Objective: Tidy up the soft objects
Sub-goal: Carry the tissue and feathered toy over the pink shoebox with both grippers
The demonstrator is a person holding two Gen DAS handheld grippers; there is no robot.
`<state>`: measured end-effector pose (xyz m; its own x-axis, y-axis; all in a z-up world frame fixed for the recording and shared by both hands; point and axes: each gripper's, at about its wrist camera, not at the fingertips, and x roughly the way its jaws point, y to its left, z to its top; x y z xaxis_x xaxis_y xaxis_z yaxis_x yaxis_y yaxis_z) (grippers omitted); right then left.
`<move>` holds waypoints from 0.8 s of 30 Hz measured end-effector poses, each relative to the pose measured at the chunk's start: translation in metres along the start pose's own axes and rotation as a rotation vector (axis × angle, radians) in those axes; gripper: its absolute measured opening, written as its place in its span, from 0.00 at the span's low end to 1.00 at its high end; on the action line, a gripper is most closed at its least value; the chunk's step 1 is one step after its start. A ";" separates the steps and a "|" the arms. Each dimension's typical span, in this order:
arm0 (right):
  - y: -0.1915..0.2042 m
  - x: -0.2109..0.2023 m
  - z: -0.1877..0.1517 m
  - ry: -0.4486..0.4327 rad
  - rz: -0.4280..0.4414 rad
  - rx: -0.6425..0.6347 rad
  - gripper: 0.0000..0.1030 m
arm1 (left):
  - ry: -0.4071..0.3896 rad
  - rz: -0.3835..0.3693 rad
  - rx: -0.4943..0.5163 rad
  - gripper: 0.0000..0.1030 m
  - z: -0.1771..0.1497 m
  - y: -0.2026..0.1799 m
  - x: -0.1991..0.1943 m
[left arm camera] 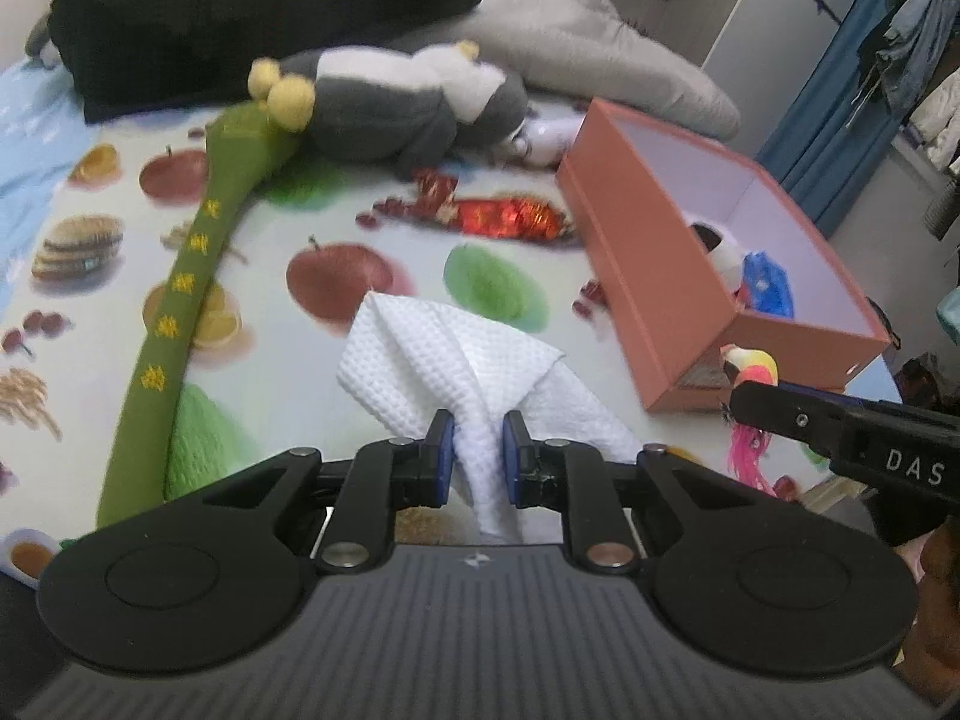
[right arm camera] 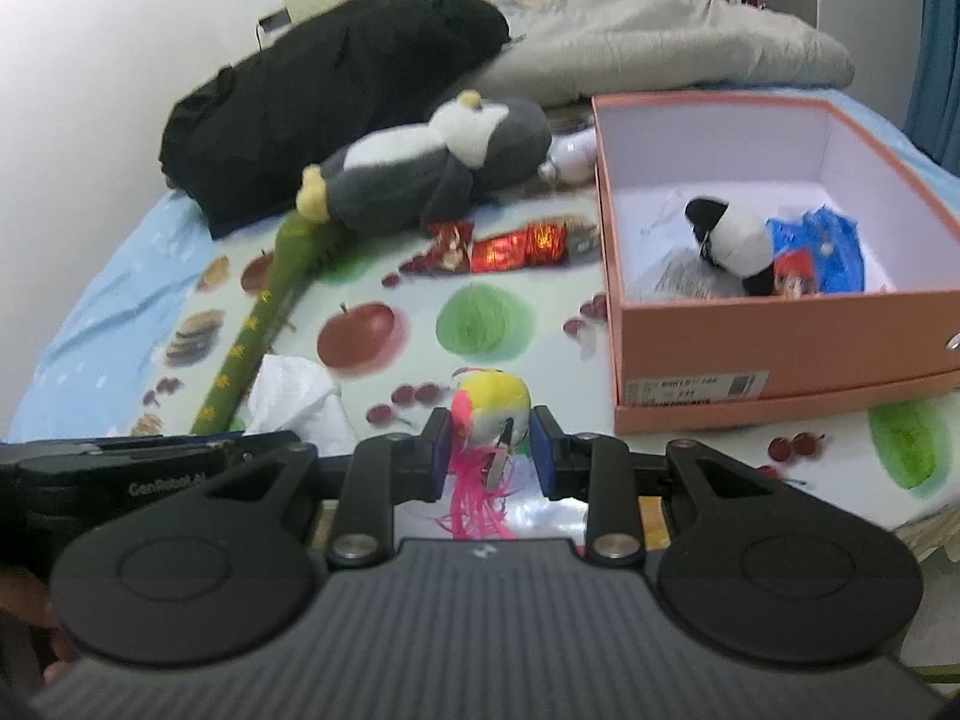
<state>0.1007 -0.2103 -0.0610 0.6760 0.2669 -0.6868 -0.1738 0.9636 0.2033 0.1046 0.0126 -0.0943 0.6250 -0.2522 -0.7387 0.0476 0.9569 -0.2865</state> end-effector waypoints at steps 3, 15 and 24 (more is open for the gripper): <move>-0.001 -0.016 0.003 -0.024 0.004 0.007 0.31 | -0.027 -0.017 -0.003 0.19 0.005 -0.006 -0.016; -0.008 -0.071 0.013 -0.116 -0.025 0.034 0.31 | -0.097 -0.097 0.044 0.20 0.014 -0.055 -0.056; -0.029 -0.099 0.011 -0.162 -0.099 0.046 0.31 | -0.093 -0.184 0.087 0.20 0.016 -0.097 -0.055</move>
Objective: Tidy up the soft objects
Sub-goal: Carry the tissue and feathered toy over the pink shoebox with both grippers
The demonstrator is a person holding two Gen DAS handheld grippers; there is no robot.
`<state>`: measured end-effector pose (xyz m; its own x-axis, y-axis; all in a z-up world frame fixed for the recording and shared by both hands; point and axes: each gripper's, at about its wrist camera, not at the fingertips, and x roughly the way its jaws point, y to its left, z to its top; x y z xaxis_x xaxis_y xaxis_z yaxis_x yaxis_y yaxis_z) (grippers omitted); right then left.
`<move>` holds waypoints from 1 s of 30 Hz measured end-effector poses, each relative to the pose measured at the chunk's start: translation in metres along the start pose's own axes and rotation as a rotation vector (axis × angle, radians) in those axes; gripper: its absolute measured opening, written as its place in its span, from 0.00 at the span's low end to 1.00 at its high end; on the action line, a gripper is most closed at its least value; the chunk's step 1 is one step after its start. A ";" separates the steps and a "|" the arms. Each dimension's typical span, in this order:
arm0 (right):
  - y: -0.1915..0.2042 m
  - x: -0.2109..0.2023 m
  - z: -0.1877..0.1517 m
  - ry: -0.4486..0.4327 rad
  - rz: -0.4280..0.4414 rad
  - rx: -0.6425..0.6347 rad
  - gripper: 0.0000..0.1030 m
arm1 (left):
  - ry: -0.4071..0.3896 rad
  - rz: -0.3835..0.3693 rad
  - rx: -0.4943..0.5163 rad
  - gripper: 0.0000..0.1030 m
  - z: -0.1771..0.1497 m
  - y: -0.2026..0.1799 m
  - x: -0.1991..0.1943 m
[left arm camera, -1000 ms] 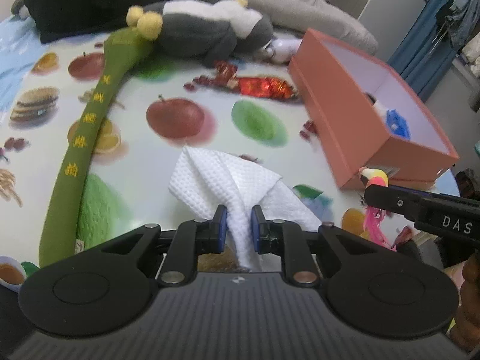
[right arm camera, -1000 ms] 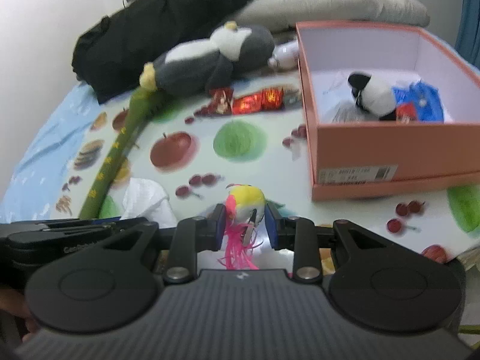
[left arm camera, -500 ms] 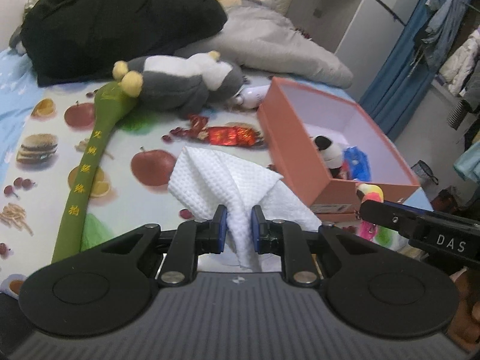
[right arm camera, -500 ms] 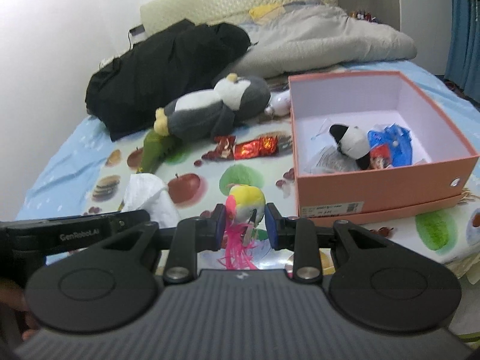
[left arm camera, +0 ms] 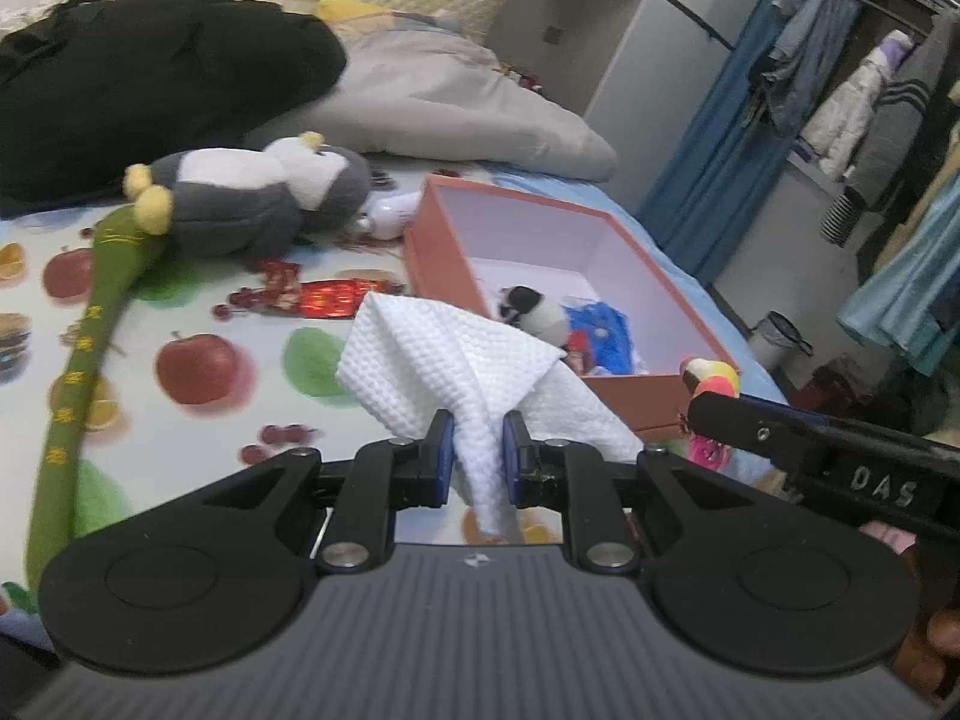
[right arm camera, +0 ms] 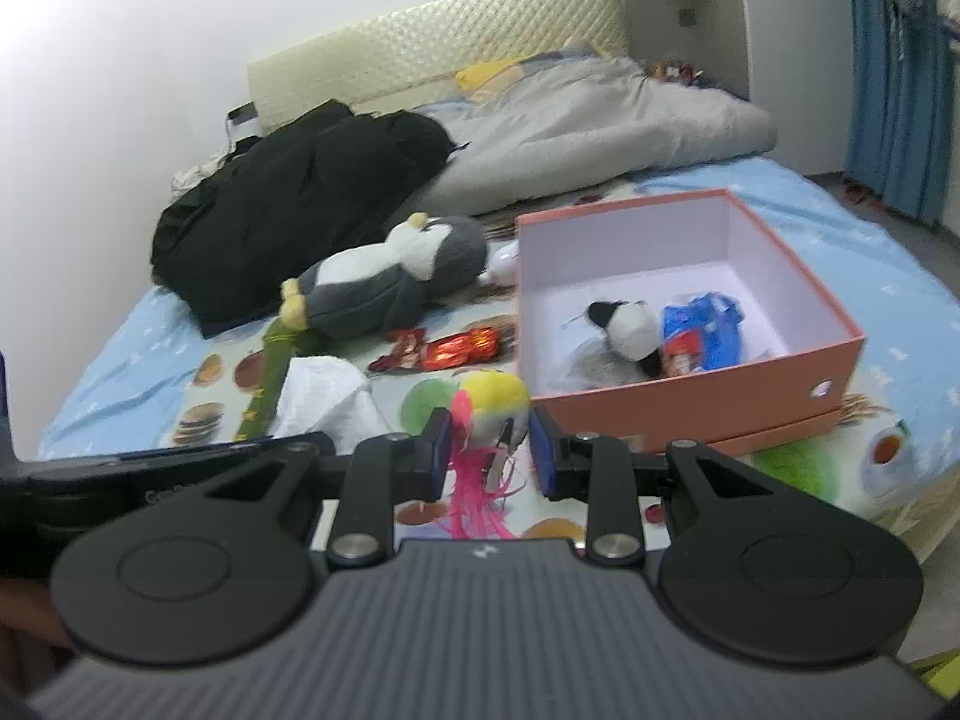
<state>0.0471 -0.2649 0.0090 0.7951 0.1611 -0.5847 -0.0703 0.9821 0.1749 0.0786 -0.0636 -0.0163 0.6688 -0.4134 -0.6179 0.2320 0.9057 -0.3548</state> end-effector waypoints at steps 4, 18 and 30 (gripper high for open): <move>-0.018 -0.001 -0.003 0.004 -0.026 0.035 0.31 | 0.016 -0.025 0.019 0.20 0.003 -0.014 0.012; -0.076 0.039 0.028 0.025 -0.038 0.113 0.31 | 0.089 -0.067 0.071 0.20 0.051 -0.051 0.094; -0.138 0.111 0.063 0.086 -0.050 0.166 0.31 | 0.175 -0.045 0.087 0.20 0.102 -0.057 0.205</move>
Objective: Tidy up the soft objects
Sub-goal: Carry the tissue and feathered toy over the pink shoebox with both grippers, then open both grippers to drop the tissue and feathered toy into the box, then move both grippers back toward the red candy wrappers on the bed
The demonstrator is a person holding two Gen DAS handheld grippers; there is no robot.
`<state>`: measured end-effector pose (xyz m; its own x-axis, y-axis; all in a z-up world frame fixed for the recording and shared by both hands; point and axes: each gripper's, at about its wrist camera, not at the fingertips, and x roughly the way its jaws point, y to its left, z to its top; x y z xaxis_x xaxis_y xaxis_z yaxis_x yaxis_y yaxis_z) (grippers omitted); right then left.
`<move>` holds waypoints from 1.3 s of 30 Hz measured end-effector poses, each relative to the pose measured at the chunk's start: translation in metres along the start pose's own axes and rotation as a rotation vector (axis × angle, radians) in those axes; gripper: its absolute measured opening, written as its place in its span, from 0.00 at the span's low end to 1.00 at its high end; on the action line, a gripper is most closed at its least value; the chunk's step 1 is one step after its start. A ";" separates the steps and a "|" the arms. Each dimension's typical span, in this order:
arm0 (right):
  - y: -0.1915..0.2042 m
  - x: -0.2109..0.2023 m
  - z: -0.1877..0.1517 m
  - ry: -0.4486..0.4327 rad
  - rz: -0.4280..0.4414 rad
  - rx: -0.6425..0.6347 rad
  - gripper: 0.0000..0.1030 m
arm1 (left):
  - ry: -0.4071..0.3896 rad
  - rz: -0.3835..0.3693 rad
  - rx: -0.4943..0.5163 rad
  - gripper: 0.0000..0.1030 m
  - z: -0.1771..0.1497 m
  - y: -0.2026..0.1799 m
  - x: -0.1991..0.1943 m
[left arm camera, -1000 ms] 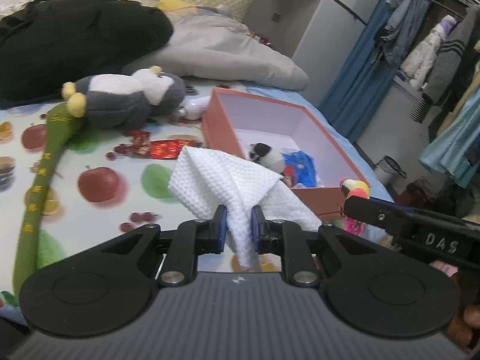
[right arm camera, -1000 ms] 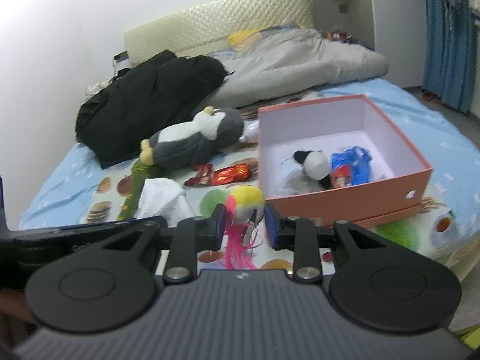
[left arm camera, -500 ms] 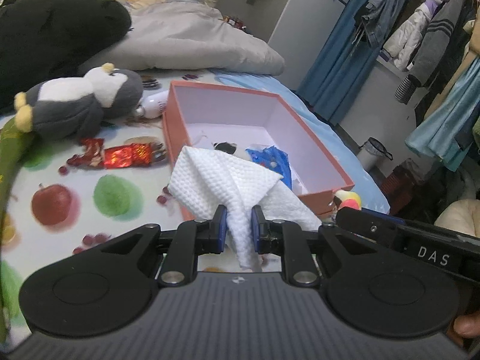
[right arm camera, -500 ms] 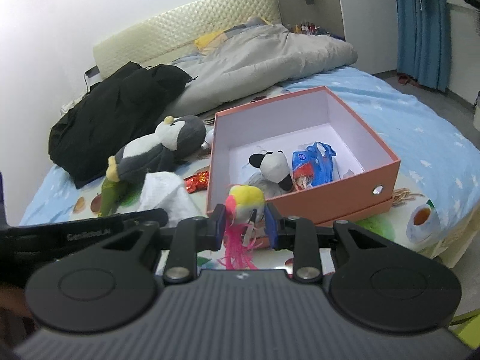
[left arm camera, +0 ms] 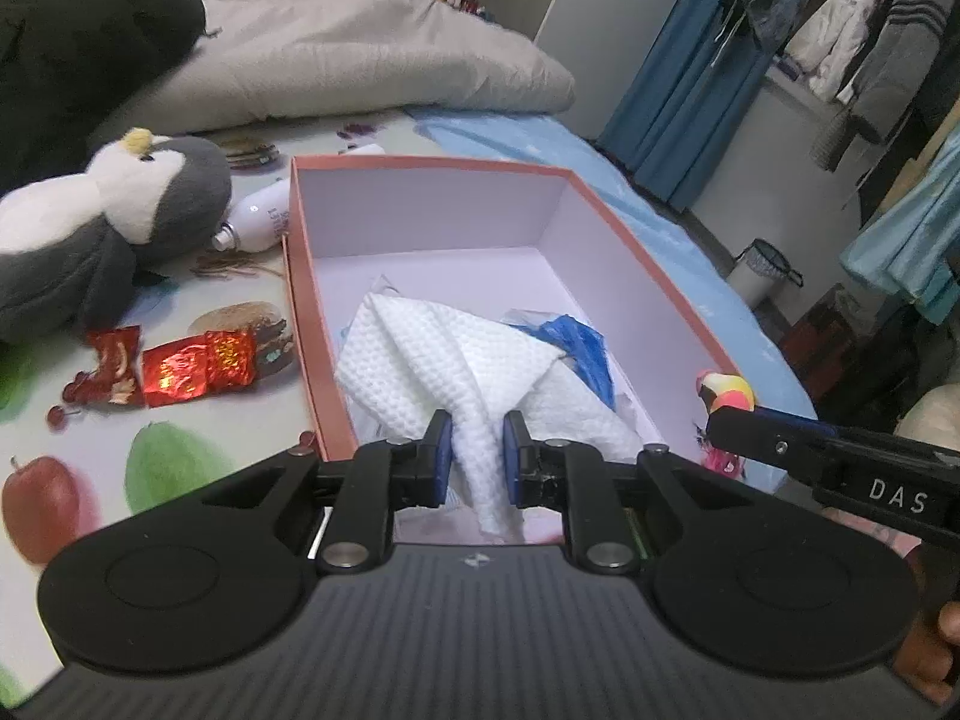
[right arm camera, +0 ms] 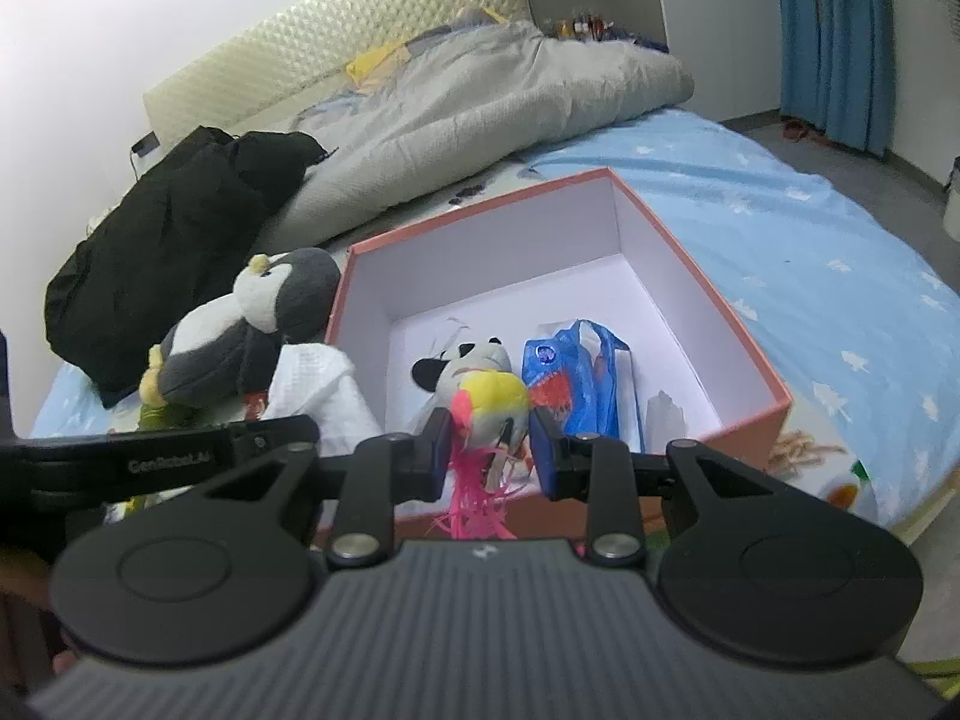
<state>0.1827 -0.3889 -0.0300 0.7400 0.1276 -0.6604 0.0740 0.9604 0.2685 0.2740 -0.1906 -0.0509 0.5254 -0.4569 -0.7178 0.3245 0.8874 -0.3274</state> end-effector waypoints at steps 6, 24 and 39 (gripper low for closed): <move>-0.017 0.045 0.016 0.054 -0.013 0.001 0.32 | 0.060 0.003 -0.009 0.20 0.021 0.008 0.052; -0.023 0.057 0.020 0.094 -0.015 0.022 0.47 | 0.043 0.048 0.019 0.39 0.023 0.011 0.044; 0.029 -0.037 -0.011 -0.013 0.020 -0.025 0.47 | -0.072 0.041 0.106 0.44 -0.025 -0.004 -0.081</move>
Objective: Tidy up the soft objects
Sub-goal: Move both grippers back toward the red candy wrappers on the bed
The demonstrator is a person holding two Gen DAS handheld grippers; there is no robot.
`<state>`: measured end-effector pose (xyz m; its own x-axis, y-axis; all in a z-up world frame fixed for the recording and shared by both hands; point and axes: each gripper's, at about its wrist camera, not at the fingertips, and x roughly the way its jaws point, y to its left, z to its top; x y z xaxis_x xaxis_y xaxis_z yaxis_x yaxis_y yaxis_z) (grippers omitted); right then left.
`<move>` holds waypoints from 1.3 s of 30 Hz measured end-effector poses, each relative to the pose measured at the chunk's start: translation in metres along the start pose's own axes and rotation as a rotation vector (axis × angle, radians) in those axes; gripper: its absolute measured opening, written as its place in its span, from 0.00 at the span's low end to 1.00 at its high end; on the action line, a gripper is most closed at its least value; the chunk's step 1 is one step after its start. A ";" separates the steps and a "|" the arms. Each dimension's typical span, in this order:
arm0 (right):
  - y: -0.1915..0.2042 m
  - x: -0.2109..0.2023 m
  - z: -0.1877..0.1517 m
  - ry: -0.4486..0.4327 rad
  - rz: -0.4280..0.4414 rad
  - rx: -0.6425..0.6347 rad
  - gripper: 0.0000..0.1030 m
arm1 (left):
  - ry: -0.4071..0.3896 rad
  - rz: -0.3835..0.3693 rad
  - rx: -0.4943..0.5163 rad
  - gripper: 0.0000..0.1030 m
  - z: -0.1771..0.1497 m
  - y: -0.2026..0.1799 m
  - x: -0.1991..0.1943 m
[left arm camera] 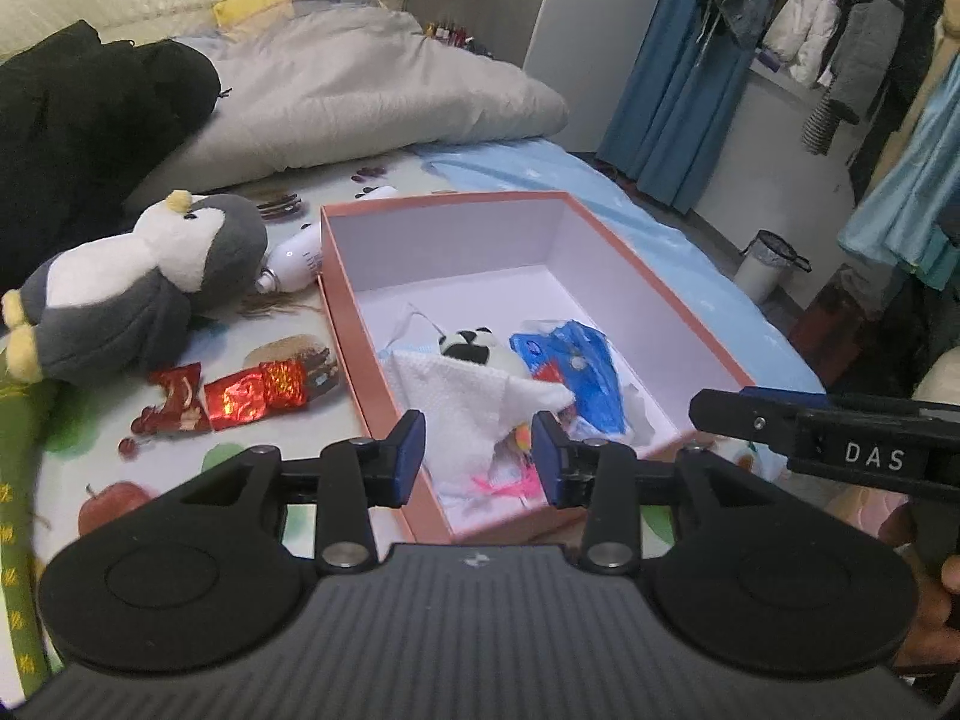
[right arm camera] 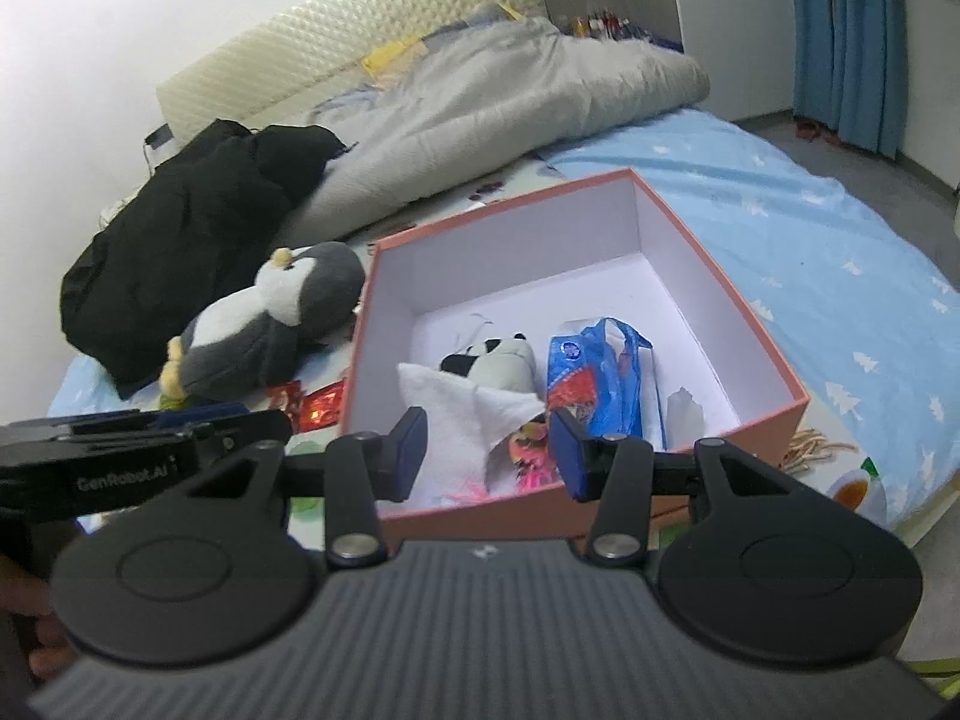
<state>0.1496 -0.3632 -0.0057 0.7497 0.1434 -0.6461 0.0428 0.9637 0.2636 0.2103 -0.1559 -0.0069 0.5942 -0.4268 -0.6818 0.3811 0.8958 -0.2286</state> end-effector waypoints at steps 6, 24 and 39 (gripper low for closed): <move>0.022 -0.035 -0.021 -0.033 0.006 -0.030 0.47 | -0.055 0.009 0.015 0.44 -0.027 -0.001 -0.052; 0.081 -0.077 -0.091 -0.020 0.109 -0.120 0.47 | -0.125 0.096 -0.066 0.49 -0.120 0.022 -0.152; 0.116 -0.062 -0.115 0.038 0.185 -0.176 0.47 | -0.133 0.198 -0.096 0.50 -0.166 0.063 -0.165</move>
<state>0.0320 -0.2340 -0.0178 0.7089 0.3259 -0.6255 -0.2106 0.9442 0.2533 0.0190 -0.0088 -0.0242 0.7406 -0.2492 -0.6240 0.1831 0.9684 -0.1693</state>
